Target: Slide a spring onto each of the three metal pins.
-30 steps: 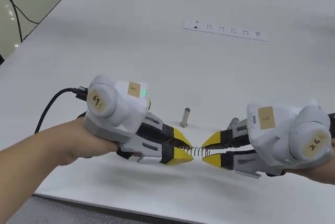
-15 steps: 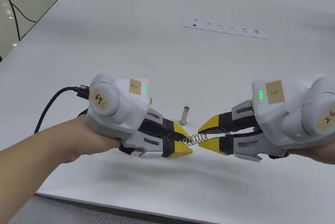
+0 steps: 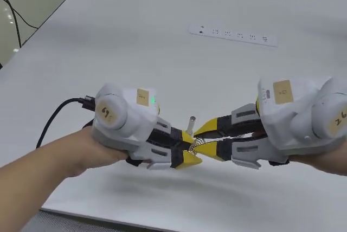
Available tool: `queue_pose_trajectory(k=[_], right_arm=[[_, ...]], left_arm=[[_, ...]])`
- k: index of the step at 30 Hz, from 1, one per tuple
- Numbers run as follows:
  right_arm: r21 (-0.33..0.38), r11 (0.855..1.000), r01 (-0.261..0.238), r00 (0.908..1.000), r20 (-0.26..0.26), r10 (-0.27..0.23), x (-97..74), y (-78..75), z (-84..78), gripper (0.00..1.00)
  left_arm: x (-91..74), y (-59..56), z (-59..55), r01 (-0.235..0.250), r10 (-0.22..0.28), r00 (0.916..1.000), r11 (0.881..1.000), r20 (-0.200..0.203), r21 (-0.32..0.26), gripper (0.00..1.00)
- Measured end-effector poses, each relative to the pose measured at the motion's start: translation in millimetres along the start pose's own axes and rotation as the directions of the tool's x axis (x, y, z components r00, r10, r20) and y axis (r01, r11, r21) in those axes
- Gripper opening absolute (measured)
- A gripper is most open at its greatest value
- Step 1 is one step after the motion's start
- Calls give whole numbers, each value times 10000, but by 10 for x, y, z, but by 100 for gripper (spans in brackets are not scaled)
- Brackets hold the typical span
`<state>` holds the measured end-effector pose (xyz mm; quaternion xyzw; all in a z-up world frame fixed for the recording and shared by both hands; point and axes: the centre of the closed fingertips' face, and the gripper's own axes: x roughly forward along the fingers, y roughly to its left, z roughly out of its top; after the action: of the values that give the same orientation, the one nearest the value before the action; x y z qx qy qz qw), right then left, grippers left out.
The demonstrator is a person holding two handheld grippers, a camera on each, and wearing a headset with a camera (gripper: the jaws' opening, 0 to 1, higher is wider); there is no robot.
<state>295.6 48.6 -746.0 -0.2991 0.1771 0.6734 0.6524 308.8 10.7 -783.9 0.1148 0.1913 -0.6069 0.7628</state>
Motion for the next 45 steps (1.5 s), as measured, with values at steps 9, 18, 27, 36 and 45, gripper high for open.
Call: queue_pose_trajectory(k=[9,18,27,36,45], right_arm=[[-124,9997,199,9996,214,-196,58,14,37,7],[-280,9996,67,10000,-28,-68,49,38,44,6],[-252,9996,90,10000,-30,-91,42,48,57,6],[-255,9996,140,9999,-65,-142,40,27,63,6],[-361,9991,237,9994,-247,-246,35,-10,18,6]], left_arm=[[5,-6,-15,32,-32,9999,10000,-146,6,3],[-2,-36,-15,86,-87,10000,9993,-9,-370,4],[-29,-37,-17,37,-25,9999,9976,166,-696,6],[-115,-31,-104,-83,88,10000,9946,46,-1031,8],[-204,-52,-182,-152,141,9999,9895,-86,-1436,13]])
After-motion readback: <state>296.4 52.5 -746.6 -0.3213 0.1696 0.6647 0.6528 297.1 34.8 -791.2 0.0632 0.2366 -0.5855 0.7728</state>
